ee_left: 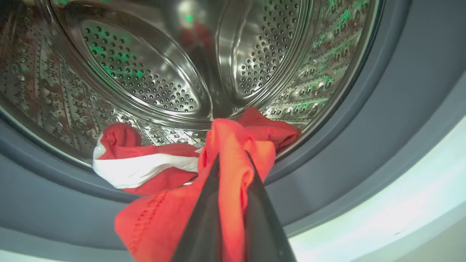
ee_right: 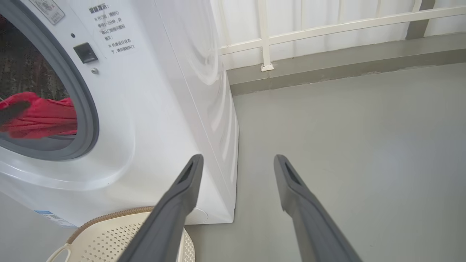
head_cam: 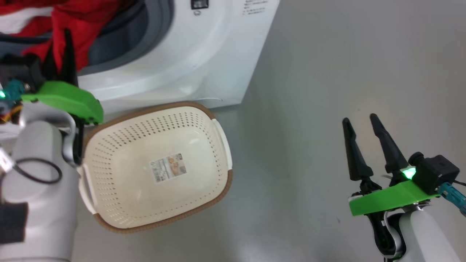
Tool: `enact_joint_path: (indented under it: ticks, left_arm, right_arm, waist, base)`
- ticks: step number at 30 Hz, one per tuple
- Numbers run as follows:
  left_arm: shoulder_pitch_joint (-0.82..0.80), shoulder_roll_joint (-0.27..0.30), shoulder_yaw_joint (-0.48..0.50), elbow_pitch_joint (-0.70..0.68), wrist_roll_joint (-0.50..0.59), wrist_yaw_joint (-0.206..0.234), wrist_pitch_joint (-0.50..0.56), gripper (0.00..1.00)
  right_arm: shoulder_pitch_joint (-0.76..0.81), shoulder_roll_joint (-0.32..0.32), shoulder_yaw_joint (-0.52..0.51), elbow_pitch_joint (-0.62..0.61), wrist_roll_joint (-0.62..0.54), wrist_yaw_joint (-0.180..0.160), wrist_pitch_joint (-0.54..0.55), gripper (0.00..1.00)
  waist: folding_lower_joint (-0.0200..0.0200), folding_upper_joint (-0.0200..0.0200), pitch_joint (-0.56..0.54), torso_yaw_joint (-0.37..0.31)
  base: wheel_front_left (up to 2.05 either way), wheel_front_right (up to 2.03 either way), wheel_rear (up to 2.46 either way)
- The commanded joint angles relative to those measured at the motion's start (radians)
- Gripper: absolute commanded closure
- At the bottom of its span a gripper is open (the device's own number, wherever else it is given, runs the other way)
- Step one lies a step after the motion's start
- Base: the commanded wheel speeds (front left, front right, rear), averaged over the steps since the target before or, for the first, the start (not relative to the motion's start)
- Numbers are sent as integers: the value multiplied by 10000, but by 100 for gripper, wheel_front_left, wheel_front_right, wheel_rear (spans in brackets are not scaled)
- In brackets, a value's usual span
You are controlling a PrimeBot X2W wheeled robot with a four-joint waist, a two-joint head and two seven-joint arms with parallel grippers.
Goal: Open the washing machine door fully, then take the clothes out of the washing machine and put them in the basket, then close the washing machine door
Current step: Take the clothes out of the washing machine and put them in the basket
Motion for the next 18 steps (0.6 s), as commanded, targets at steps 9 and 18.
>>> enact_joint_path:
  ticks: [9, 18]
  left_arm:
    - [2047, -529, 1430, -2840, -221, -533, -92, 100]
    - [3258, -964, 1729, -5017, -174, -737, -93, 100]
  right_arm:
    - [609, -14, -75, -194, -300, 73, -65, 0]
    - [912, -14, -243, -224, -363, 73, -65, 0]
  waist:
    - [0, 0, -879, 694]
    - [0, 0, -1226, 905]
  base:
    - [0, 0, 0]
    - [0, 0, 0]
